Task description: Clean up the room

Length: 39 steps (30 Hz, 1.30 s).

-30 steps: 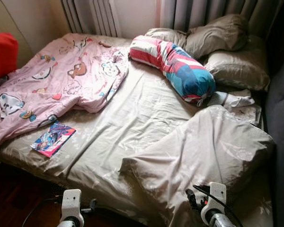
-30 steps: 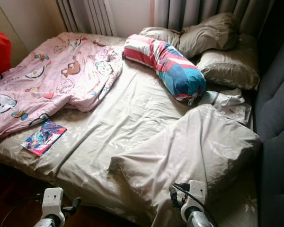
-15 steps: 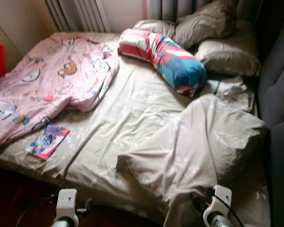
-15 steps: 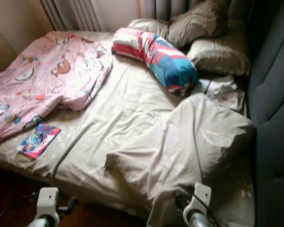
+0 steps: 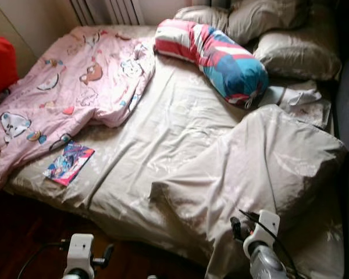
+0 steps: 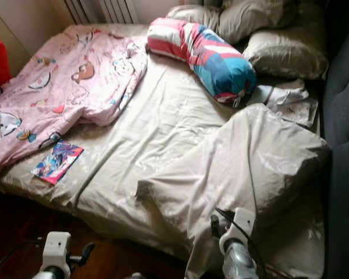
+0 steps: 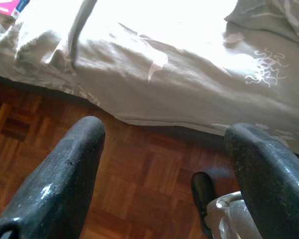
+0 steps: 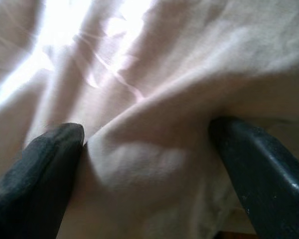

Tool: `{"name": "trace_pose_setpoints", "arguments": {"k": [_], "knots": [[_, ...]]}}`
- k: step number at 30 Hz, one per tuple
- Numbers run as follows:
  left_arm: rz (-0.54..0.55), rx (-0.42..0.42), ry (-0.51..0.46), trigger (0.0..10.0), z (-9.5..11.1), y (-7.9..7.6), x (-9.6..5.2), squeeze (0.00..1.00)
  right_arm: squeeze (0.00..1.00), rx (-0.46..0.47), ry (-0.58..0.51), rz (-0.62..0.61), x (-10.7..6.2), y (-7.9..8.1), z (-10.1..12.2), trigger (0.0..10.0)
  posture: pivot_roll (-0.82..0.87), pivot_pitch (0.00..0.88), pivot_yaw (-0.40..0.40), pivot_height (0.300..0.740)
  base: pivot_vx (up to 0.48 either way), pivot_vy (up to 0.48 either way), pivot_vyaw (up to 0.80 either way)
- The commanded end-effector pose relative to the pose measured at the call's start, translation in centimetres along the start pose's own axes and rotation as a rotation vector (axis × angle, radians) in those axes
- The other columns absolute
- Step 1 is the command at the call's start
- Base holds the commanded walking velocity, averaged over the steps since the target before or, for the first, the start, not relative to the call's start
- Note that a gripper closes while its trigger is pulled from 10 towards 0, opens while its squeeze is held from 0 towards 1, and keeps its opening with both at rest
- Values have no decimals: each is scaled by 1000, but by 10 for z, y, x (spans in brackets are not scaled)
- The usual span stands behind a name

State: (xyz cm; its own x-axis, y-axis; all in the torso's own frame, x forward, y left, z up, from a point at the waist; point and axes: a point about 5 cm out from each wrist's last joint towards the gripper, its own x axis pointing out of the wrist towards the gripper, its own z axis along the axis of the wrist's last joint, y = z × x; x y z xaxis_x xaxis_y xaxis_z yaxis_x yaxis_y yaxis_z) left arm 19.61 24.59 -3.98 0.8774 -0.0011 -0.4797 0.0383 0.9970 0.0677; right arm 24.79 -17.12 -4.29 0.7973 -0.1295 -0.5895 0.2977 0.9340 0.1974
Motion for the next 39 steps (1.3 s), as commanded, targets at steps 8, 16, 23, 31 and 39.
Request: {"name": "trace_pose_setpoints", "arguments": {"k": [8, 16, 23, 31, 39], "knots": [[-13, 28, 6, 10000, -9, 9, -17, 0, 0, 33, 30, -56, -2, 3, -8, 10000, 127, 298, 182, 740, 0, 0, 0], [-24, 51, -27, 10000, -4, 11, -25, 0, 0, 28, 26, -35, -1, 7, -5, 10000, 152, 331, 188, 740, 0, 0, 0], [-36, 60, -75, 10000, 8, 11, -26, 0, 0, 21, 44, -24, 0, 13, -6, 10000, 175, 353, 191, 740, 0, 0, 0], [-45, 69, -70, 10000, 10, 9, -31, 0, 0, 19, 63, -2, -3, 17, -15, 0, 191, 366, 194, 740, 0, 0, 0], [-39, 66, -63, 10000, 9, 10, -32, 0, 0, 11, 84, 13, -5, 18, -20, 0, 192, 365, 193, 740, 0, 0, 0]]}}
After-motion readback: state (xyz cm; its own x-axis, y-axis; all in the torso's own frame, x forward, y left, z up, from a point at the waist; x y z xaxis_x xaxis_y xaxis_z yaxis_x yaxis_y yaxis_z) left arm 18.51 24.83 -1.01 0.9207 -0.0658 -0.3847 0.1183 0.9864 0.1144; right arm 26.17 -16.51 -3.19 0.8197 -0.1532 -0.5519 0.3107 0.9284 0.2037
